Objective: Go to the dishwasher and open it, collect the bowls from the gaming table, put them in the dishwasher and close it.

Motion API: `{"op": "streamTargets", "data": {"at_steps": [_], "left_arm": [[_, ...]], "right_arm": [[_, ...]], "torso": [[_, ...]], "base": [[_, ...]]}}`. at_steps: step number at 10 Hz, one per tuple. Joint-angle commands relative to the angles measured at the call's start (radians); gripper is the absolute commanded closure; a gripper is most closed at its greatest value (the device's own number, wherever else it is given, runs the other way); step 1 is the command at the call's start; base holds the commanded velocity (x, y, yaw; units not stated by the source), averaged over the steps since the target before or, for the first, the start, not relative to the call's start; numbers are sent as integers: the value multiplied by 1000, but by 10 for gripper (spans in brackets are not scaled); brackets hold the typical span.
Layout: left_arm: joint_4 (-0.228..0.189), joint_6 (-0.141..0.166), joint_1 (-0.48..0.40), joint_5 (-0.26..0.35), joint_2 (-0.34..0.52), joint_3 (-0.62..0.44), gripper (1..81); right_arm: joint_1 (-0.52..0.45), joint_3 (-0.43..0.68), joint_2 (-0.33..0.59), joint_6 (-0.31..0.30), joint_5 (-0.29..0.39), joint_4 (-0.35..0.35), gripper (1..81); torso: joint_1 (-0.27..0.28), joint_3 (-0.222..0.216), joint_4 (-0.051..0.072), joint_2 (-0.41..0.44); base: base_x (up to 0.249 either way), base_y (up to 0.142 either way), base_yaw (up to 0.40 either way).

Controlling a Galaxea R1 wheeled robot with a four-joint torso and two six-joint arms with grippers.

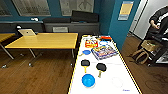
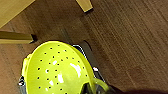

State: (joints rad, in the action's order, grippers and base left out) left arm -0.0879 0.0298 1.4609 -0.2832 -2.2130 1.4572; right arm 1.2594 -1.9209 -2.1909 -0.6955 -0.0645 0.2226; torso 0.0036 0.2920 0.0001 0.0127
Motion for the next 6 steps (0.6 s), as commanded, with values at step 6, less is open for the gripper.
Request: {"op": "streamTargets", "data": {"at_steps": [6], "left_arm": [[-4, 4, -196, 68, 265, -294, 10]], "right_arm": [[76, 33, 2, 5, -66, 176, 811]], "torso": [[0, 0, 0, 0]], "base": [[0, 0, 0]]}}
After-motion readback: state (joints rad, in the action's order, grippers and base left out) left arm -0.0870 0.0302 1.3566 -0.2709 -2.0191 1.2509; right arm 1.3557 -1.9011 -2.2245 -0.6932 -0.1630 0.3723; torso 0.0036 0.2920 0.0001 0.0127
